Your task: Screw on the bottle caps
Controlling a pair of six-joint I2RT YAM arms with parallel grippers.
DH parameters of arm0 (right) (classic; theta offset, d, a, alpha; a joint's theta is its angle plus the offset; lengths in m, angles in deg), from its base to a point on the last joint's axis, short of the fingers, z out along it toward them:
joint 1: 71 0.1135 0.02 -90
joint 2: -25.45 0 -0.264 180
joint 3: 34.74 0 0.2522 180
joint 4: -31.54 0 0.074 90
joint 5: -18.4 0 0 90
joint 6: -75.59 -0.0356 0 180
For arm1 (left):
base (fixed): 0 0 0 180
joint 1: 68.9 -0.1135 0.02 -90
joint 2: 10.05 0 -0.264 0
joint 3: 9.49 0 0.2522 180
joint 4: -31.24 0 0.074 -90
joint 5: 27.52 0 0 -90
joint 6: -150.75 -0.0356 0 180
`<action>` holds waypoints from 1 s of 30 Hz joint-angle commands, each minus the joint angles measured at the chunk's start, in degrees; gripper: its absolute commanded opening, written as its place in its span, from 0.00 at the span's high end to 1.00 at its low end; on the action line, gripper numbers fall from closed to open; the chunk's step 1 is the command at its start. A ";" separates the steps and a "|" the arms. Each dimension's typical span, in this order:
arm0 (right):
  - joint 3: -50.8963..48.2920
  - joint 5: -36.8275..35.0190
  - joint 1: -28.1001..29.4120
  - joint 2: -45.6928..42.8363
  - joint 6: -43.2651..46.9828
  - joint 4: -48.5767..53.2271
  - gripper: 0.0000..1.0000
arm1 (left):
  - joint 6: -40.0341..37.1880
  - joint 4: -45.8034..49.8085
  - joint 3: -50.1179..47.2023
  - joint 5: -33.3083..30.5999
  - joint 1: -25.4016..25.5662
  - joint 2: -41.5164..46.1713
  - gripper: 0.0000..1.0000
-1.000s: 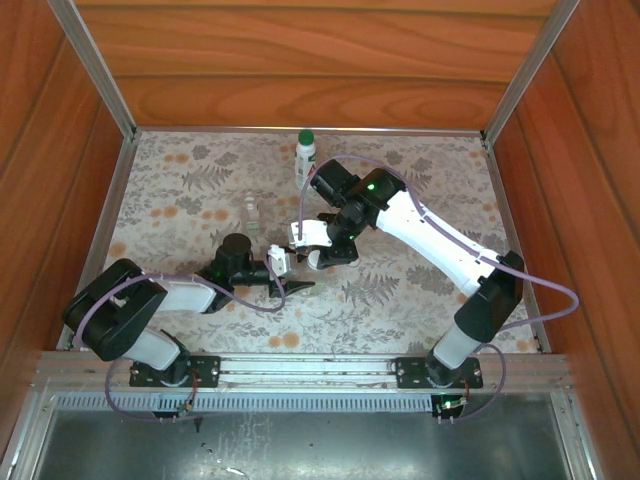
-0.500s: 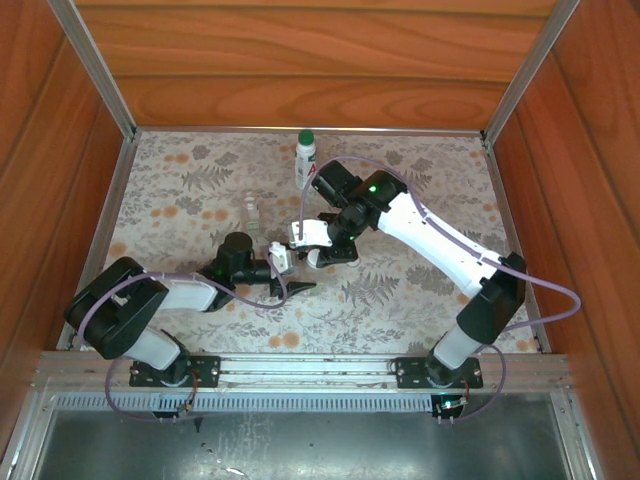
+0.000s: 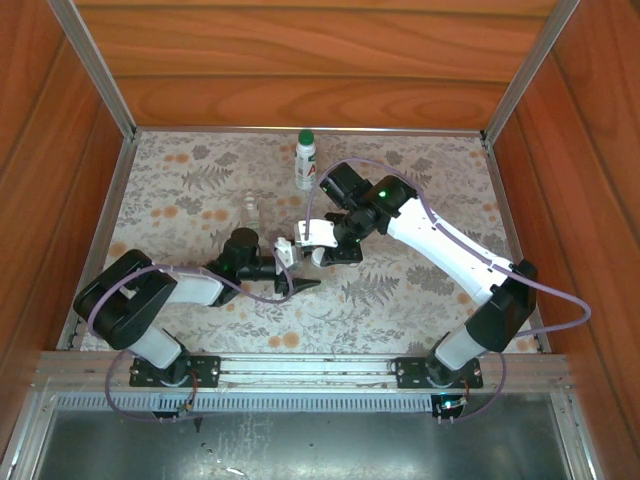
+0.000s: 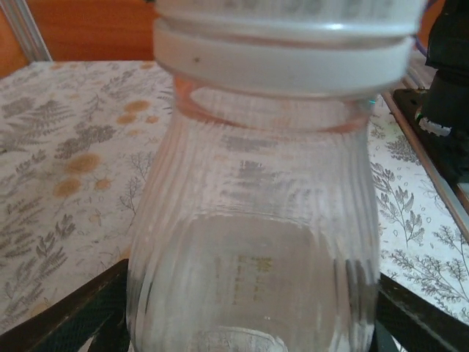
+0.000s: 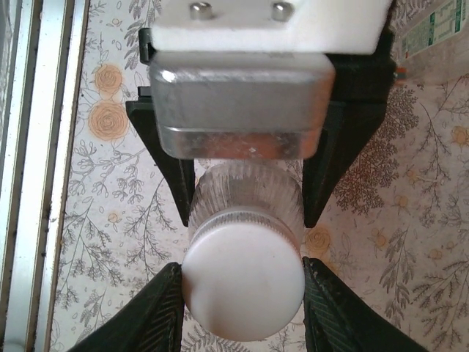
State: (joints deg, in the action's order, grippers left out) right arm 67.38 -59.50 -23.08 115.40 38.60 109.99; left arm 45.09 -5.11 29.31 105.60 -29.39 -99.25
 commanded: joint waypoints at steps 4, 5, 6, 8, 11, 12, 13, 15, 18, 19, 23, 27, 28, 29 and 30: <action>-1.52 -0.67 0.02 0.40 -1.36 0.75 0.63 | 0.34 0.01 1.51 -0.42 0.51 -1.35 0.26; -1.52 -0.67 0.02 0.40 -1.41 0.79 0.63 | 0.35 0.01 1.55 -0.42 0.50 -1.37 0.28; -1.56 -0.68 0.06 0.40 -1.52 0.73 0.63 | 0.37 -0.03 1.55 -0.42 0.56 -1.37 0.31; -1.74 -0.83 0.07 0.40 -1.90 0.48 0.64 | 0.24 0.01 1.42 -0.61 0.51 -1.28 0.36; -1.70 -0.97 0.03 0.27 -3.26 0.06 0.64 | 0.10 0.01 1.42 -1.35 0.49 -1.02 0.40; -1.78 -1.24 0.07 0.16 -4.17 -0.23 0.65 | -0.04 0.01 1.37 -2.04 0.61 -0.83 0.40; -1.87 -1.63 0.15 0.01 -5.84 -0.86 0.69 | -0.19 0.01 1.28 -3.03 0.58 -0.48 0.40; -2.24 -2.11 0.14 -0.55 -10.90 -3.46 0.70 | -0.21 -0.03 1.33 -6.06 0.62 0.20 0.41; -3.17 -4.41 0.19 -1.82 -20.87 -8.12 0.70 | -0.16 0.01 1.58 -12.33 0.53 1.55 0.42; -3.28 -7.04 0.24 -2.10 -25.56 -9.81 0.72 | 0.00 0.01 1.84 -14.93 0.60 1.90 0.42; -1.08 -18.53 0.20 -1.16 -46.22 -11.21 0.78 | 0.04 0.26 2.93 -21.96 0.75 2.72 0.42; 1.69 -22.24 0.23 0.42 -67.08 -6.54 0.82 | -0.83 0.35 3.44 -23.41 1.46 2.50 0.42; 2.27 -21.09 0.24 1.02 -70.14 -5.19 0.82 | -1.16 0.28 3.46 -23.42 1.77 2.16 0.42; 2.99 -20.30 0.25 1.47 -73.36 -3.75 0.82 | -1.38 0.32 3.49 -23.22 1.94 1.90 0.42; 3.34 -19.27 0.26 1.69 -74.25 -2.99 0.82 | -1.54 0.35 3.39 -22.97 2.08 1.72 0.42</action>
State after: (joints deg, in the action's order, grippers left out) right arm 69.19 -74.62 -22.42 115.80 -18.67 101.71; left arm 44.59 -4.60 32.17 84.74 -27.93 -97.92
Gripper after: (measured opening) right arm 0.410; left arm 0.585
